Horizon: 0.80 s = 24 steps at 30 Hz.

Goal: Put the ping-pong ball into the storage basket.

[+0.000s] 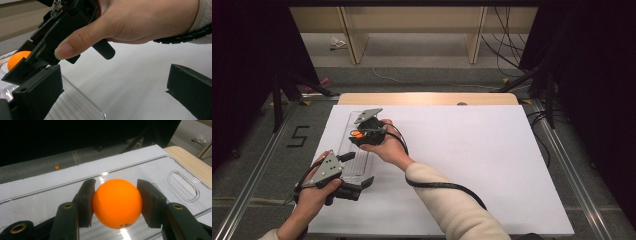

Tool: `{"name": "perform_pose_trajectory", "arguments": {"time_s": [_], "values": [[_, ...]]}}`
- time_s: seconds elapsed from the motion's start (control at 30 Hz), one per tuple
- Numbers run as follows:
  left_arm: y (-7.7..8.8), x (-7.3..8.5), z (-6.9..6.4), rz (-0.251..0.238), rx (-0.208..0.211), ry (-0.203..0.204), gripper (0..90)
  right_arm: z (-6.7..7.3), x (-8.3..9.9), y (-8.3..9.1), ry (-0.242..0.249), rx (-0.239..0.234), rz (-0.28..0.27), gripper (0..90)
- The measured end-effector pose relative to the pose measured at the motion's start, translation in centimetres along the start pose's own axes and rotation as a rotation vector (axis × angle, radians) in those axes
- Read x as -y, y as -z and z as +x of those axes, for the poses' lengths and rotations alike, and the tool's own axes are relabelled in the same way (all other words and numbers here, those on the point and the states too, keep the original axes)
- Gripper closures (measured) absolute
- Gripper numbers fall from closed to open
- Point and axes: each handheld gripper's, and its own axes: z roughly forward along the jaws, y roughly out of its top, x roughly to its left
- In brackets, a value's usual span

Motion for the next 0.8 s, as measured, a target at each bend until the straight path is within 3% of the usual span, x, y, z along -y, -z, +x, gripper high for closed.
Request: {"name": "perform_pose_trajectory", "arguments": {"time_s": [0.8], "values": [[0.0,0.0,0.0,0.000,0.000,0.000,0.0,-0.4,0.4,-1.1,-0.003,0.006,0.032,51.2]]}}
